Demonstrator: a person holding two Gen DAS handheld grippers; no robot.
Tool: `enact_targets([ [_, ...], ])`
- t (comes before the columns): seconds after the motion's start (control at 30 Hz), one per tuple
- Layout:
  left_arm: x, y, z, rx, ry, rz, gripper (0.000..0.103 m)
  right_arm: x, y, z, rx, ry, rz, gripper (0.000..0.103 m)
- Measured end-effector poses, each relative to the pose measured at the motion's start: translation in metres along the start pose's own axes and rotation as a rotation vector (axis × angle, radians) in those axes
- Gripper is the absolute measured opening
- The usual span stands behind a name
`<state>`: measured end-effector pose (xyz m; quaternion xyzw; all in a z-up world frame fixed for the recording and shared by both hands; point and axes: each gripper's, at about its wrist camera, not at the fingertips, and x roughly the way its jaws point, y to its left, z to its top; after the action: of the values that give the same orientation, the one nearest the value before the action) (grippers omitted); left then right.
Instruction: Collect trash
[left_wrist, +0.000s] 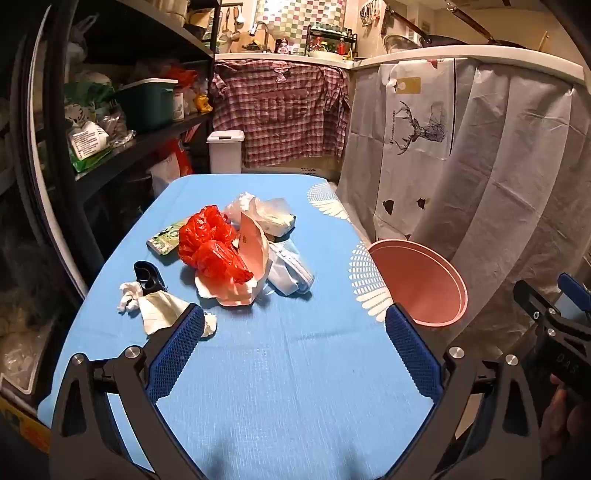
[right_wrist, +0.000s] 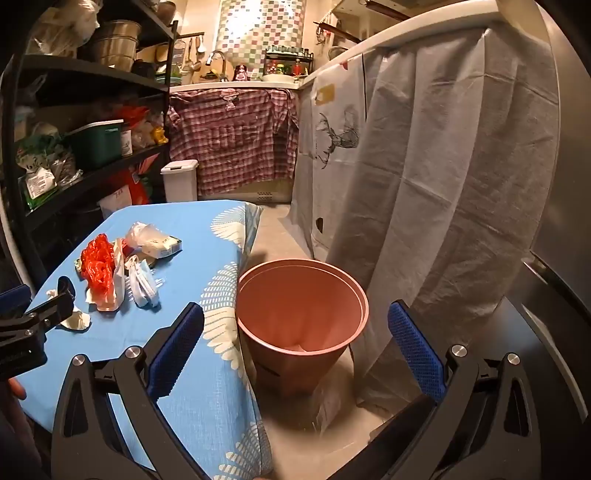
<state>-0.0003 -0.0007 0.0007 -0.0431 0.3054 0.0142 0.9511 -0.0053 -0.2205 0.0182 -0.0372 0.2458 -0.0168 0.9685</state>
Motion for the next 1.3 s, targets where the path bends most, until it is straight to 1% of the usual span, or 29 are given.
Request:
enact_targets([
  [0.03, 0.0, -0.001, 0.0, 0.003, -0.003, -0.001, 0.095, 0.0, 0.0, -0.001, -0.008, -0.005, 0.002, 0.098],
  [0.07, 0.0, -0.001, 0.0, -0.004, -0.007, -0.007, 0.095, 0.001, 0.0, -0.001, 0.001, 0.011, -0.008, 0.098],
  [0.1, -0.002, 0.003, 0.0, -0.028, -0.012, -0.017, 0.095, 0.0, 0.0, -0.001, 0.001, 0.01, -0.006, 0.098],
  [0.13, -0.003, 0.003, 0.0, -0.03, -0.014, -0.015, 0.095, 0.001, 0.0, -0.001, 0.001, 0.009, -0.003, 0.098],
  [0.3, -0.004, -0.002, -0.001, -0.019, -0.013, -0.008, 0.095, 0.003, 0.002, -0.001, -0.009, 0.01, 0.008, 0.098],
  [0.37, -0.005, -0.003, -0.001, -0.017, -0.014, -0.008, 0.095, 0.003, 0.004, -0.004, -0.012, 0.009, -0.006, 0.098],
  [0.53, -0.006, -0.007, 0.0, -0.009, -0.018, -0.014, 0.095, 0.002, 0.008, -0.004, -0.011, 0.01, -0.003, 0.098],
  [0.57, -0.006, -0.007, 0.0, -0.005, -0.017, -0.014, 0.095, 0.003, 0.003, -0.005, -0.008, 0.011, 0.002, 0.098],
  [0.73, -0.002, -0.003, 0.001, -0.007, -0.008, -0.019, 0.095, 0.003, 0.002, -0.005, -0.006, 0.012, 0.006, 0.098],
  [1.3, -0.001, -0.003, 0.0, -0.005, -0.015, -0.023, 0.095, 0.003, 0.001, -0.005, -0.006, 0.012, 0.007, 0.098],
])
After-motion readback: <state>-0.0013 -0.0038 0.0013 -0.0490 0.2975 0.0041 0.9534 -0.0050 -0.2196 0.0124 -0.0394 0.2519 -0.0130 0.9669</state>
